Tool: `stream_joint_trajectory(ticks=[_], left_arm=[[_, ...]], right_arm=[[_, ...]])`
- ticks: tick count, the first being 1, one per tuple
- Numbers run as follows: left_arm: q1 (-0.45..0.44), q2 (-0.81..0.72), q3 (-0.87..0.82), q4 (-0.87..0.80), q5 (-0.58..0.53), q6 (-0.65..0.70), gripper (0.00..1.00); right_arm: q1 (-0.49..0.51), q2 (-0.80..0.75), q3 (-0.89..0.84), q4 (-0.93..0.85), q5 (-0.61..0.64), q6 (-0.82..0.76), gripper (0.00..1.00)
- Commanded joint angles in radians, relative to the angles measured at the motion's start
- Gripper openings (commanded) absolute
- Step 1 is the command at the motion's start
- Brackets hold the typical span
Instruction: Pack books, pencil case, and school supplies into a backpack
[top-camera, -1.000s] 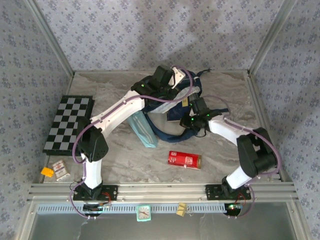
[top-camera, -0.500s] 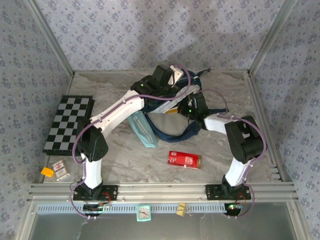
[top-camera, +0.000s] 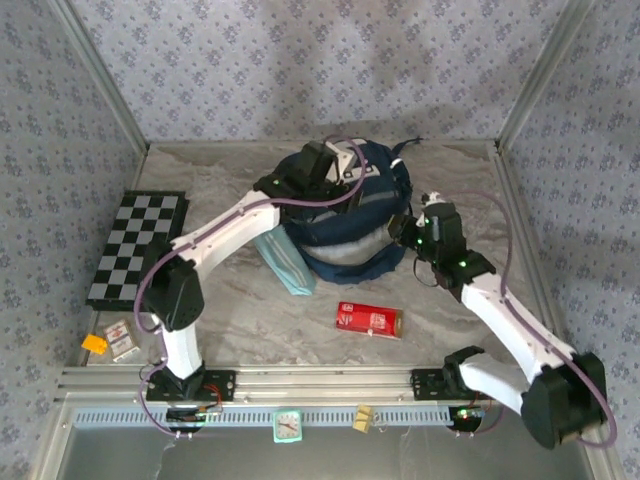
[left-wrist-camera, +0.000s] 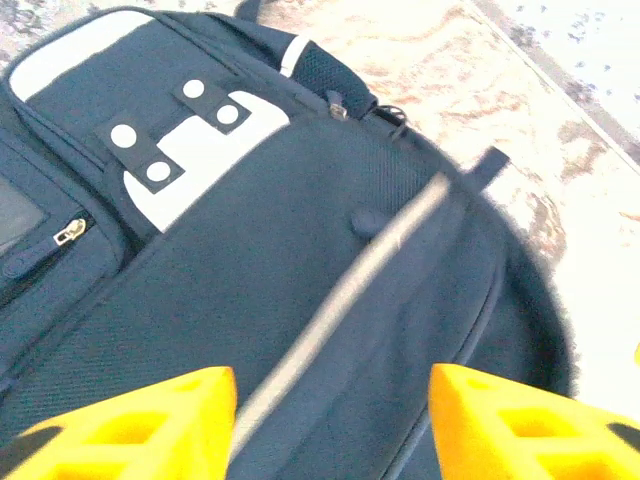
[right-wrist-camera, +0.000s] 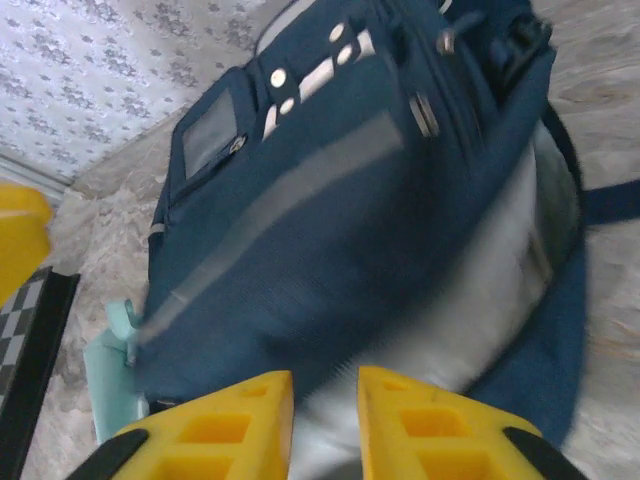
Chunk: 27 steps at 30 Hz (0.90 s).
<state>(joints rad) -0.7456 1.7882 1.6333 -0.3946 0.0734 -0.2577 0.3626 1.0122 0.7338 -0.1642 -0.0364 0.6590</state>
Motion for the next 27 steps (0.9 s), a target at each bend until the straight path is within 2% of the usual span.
stream_joint_trajectory(ticks=[1, 3, 7, 12, 16, 22, 25, 27], left_arm=[[0.054, -0.171, -0.095, 0.114, 0.064, -0.141, 0.61], [0.105, -0.230, -0.186, 0.118, 0.072, -0.219, 0.63], [0.248, -0.308, -0.378, 0.186, 0.118, -0.431, 0.64], [0.338, -0.264, -0.435, 0.176, 0.158, -0.514, 0.65], [0.365, -0.195, -0.421, 0.169, 0.133, -0.560, 0.66], [0.382, -0.046, -0.337, 0.163, 0.143, -0.586, 0.67], [0.381, 0.033, -0.273, 0.134, 0.172, -0.614, 0.67], [0.376, 0.052, -0.273, 0.150, 0.160, -0.643, 0.68]], right_arm=[[-0.007, -0.027, 0.014, -0.233, 0.020, 0.005, 0.31], [-0.006, -0.001, 0.021, -0.235, -0.062, 0.026, 0.36], [0.056, 0.132, 0.045, -0.165, -0.177, 0.106, 0.37], [0.211, 0.304, 0.096, -0.049, -0.150, 0.211, 0.40], [0.268, 0.439, 0.129, 0.029, -0.160, 0.250, 0.40], [0.174, 0.564, 0.136, 0.074, -0.116, 0.181, 0.35], [0.080, 0.614, 0.140, 0.090, -0.115, 0.106, 0.33], [-0.007, 0.650, 0.151, 0.106, -0.160, 0.069, 0.30]])
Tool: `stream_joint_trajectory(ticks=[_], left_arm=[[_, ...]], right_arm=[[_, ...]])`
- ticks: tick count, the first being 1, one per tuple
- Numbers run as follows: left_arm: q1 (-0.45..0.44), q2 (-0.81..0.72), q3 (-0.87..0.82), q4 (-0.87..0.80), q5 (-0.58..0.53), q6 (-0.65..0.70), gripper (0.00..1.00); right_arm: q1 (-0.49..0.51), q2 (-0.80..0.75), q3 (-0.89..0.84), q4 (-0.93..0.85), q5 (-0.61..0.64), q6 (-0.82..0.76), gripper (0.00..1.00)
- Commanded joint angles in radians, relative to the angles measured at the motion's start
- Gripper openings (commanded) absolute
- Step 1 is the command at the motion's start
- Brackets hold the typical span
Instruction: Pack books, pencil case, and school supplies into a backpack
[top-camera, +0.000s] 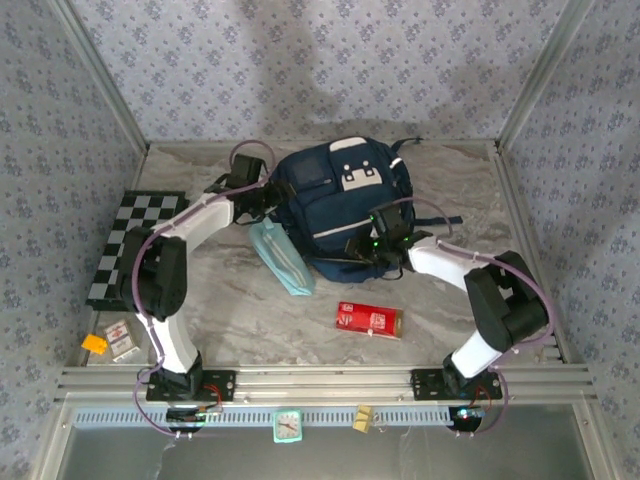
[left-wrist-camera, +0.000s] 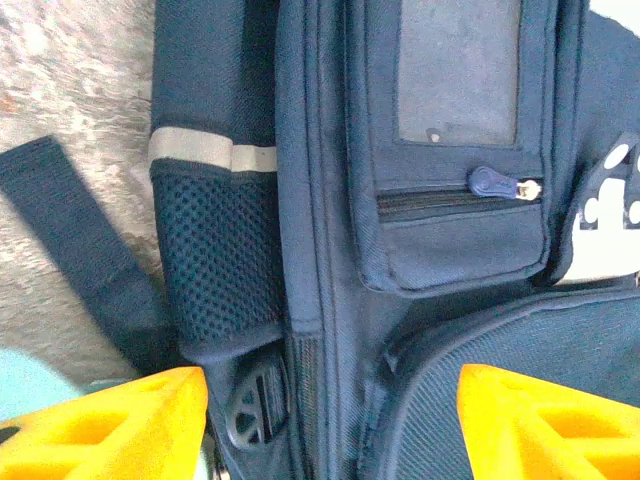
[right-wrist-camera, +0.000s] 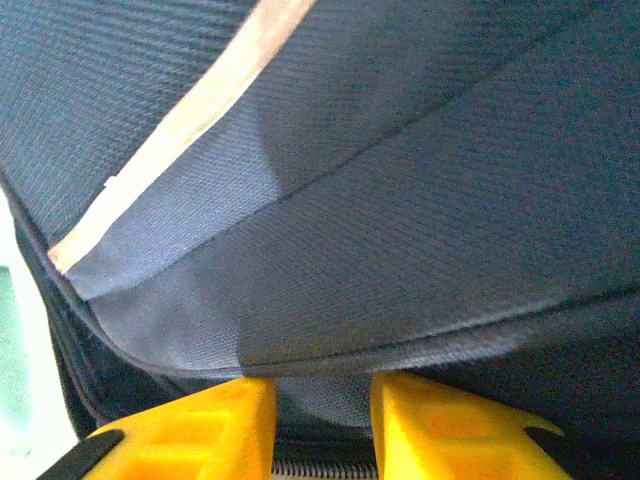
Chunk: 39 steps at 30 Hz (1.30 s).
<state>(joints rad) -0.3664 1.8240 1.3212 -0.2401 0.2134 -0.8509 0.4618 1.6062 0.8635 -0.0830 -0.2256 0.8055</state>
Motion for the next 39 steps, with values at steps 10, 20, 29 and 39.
stream_joint_trajectory(ticks=[10, 20, 29, 39], left_arm=[[-0.077, 0.134, 0.142, -0.066, -0.104, -0.173, 0.67], [-0.107, 0.178, 0.107, -0.059, -0.200, -0.357, 0.66], [-0.113, 0.288, 0.181, -0.022, -0.160, -0.395, 0.59], [-0.131, 0.314, 0.297, -0.118, -0.198, -0.384, 0.23]], right_arm=[[-0.316, 0.033, 0.078, -0.071, -0.057, -0.224, 0.29], [-0.363, 0.012, 0.042, -0.059, -0.118, -0.225, 0.31], [-0.362, 0.016, 0.052, -0.050, -0.144, -0.215, 0.32], [-0.354, 0.008, 0.124, -0.126, -0.116, -0.254, 0.32]])
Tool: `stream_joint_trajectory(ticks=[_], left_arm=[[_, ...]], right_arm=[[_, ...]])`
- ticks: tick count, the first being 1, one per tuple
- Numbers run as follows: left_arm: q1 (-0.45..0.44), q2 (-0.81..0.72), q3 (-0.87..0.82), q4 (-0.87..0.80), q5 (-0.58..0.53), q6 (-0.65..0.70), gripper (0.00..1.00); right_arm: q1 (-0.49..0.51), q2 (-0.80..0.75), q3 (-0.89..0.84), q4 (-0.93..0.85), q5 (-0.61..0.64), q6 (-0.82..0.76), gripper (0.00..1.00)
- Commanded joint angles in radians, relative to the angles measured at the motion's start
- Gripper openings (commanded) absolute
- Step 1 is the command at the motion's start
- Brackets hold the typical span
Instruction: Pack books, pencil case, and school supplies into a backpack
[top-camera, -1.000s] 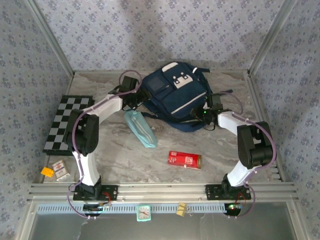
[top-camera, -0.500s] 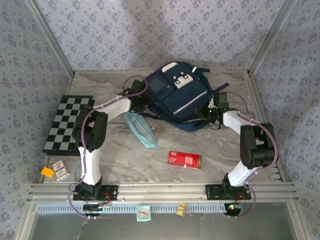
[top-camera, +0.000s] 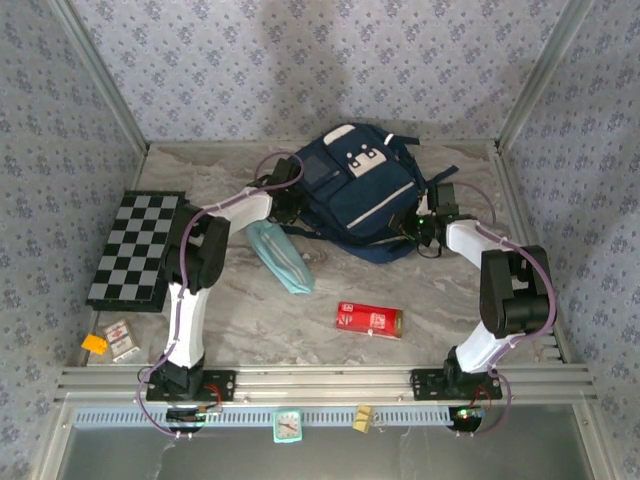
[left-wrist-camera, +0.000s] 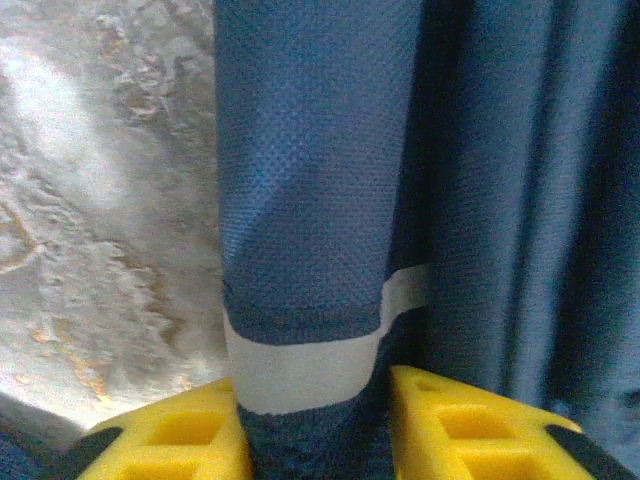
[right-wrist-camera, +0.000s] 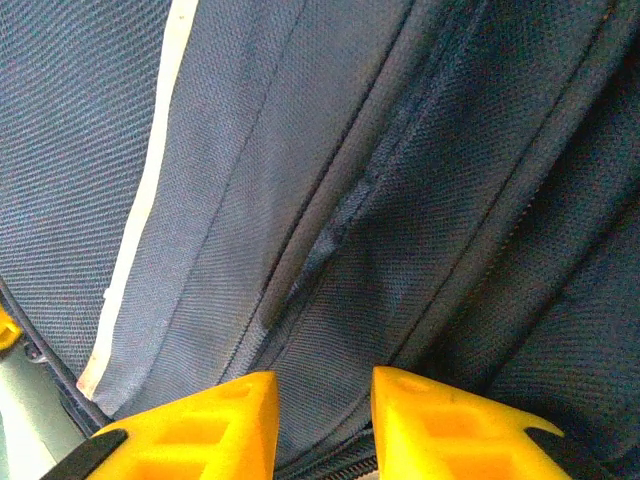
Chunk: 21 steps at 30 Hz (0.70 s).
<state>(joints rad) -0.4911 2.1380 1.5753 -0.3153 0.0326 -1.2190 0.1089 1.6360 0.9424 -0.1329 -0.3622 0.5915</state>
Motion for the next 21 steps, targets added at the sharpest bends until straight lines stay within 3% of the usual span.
stream_joint_trajectory(ticks=[1, 5, 9, 15, 17, 21], left_arm=[[-0.006, -0.007, 0.043, -0.035, -0.014, -0.014, 0.18], [-0.012, -0.052, 0.046, -0.026, -0.016, -0.034, 0.00], [-0.026, -0.126, 0.007, -0.004, -0.005, -0.110, 0.00], [-0.054, -0.227, -0.088, 0.049, -0.008, -0.194, 0.00], [-0.062, -0.250, -0.115, 0.059, -0.009, -0.212, 0.00], [-0.079, -0.271, -0.132, 0.072, -0.006, -0.218, 0.00]], right_arm=[[0.000, -0.027, 0.058, -0.093, 0.027, -0.047, 0.33], [0.009, -0.067, 0.121, -0.211, 0.077, -0.092, 0.38], [0.060, -0.151, 0.164, -0.365, 0.176, -0.137, 0.48], [0.274, -0.261, 0.193, -0.582, 0.379, -0.072, 0.59], [0.348, -0.283, 0.162, -0.573, 0.375, -0.008, 0.59], [0.464, -0.299, 0.034, -0.368, 0.323, 0.089, 0.58]])
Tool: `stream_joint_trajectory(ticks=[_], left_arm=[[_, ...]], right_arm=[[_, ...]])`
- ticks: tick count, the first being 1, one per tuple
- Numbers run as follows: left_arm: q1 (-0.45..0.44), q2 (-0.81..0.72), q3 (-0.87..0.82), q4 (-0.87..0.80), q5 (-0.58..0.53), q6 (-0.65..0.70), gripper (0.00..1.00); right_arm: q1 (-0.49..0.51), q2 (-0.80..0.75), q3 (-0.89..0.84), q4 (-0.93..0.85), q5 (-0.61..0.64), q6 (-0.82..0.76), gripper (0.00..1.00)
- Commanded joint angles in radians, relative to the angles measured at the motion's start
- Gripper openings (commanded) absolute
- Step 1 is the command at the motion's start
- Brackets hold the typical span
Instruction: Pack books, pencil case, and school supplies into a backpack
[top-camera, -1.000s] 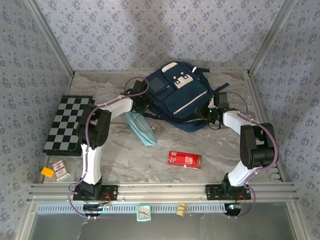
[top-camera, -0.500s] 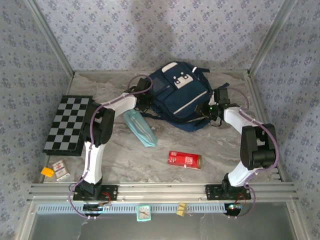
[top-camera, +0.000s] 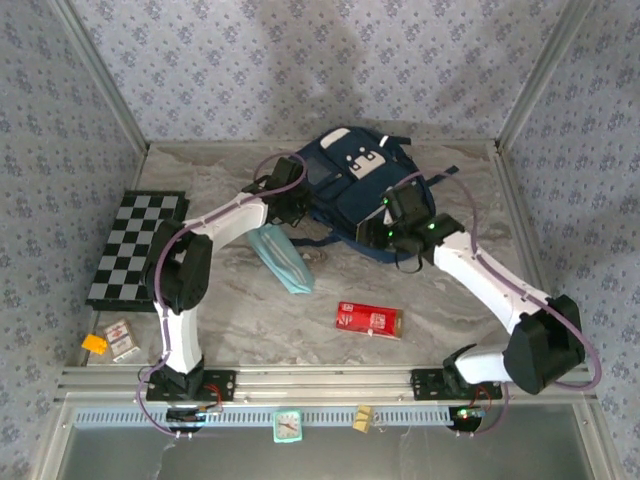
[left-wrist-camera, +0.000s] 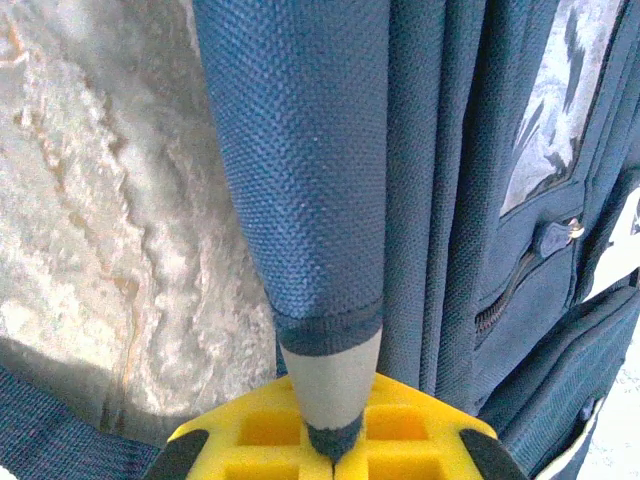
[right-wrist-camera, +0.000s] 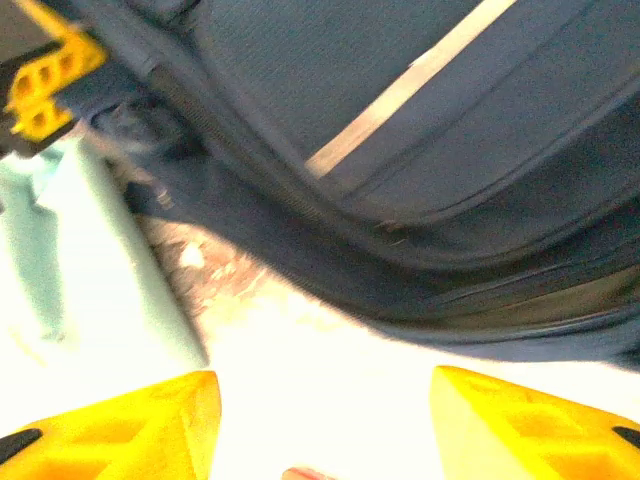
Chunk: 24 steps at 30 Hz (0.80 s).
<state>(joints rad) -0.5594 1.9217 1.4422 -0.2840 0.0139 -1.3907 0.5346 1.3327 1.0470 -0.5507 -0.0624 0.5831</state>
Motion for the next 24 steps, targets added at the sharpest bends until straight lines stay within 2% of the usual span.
stream_joint_trajectory(ticks=[1, 4, 7, 11, 15, 19, 24], left_arm=[[-0.015, -0.058, 0.000, 0.039, 0.014, -0.044, 0.00], [-0.038, -0.078, -0.023, 0.040, 0.005, -0.057, 0.00], [-0.061, -0.098, -0.059, 0.077, 0.012, -0.082, 0.00], [-0.087, -0.108, -0.070, 0.084, 0.041, -0.082, 0.00], [-0.126, -0.101, -0.064, 0.112, 0.040, -0.097, 0.00], [-0.125, -0.082, -0.030, 0.099, 0.041, -0.100, 0.00], [-0.128, -0.089, -0.036, 0.117, 0.041, -0.087, 0.00]], right_arm=[[0.044, 0.019, -0.087, 0.084, 0.009, 0.099, 0.57], [0.037, 0.068, -0.110, 0.176, -0.032, 0.057, 0.52], [0.025, 0.105, -0.118, 0.228, 0.018, -0.010, 0.50], [-0.106, 0.127, -0.140, 0.291, -0.044, -0.082, 0.47], [-0.207, 0.118, -0.115, 0.288, -0.008, -0.167, 0.47], [-0.165, 0.044, -0.111, 0.186, 0.064, -0.180, 0.49], [0.015, -0.128, -0.231, 0.084, 0.233, 0.011, 0.52]])
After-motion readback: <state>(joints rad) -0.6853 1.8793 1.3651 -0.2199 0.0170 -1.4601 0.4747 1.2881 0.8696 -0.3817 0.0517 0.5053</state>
